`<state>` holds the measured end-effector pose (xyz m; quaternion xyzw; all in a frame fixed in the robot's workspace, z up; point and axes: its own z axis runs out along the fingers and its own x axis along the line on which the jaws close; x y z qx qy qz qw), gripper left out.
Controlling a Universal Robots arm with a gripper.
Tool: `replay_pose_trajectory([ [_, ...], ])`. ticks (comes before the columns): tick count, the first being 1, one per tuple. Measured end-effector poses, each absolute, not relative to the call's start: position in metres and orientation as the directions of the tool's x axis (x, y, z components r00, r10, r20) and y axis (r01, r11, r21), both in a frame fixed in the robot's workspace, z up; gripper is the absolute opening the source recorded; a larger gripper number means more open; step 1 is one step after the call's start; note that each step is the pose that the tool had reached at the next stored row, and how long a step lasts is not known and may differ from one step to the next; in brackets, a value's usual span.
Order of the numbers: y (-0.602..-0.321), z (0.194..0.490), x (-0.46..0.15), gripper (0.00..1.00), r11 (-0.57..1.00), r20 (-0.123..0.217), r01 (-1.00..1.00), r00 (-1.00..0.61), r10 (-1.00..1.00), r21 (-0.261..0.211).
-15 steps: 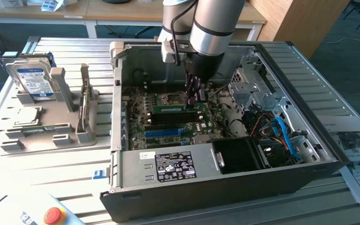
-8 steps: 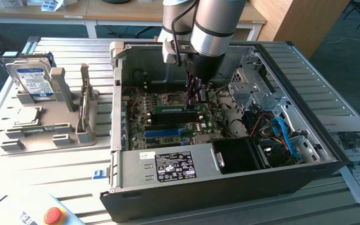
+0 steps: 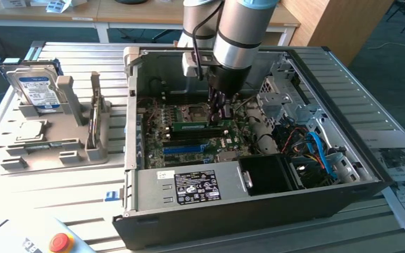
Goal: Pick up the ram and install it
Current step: 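Insert the ram into the slot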
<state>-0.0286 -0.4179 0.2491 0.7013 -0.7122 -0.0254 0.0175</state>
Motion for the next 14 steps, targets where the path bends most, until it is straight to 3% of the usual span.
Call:
replay_pose_trajectory([
  [14,-0.4154,0.2479,-0.0287,0.12,0.015,-0.011,-0.998,-0.015,-1.0,0.061],
])
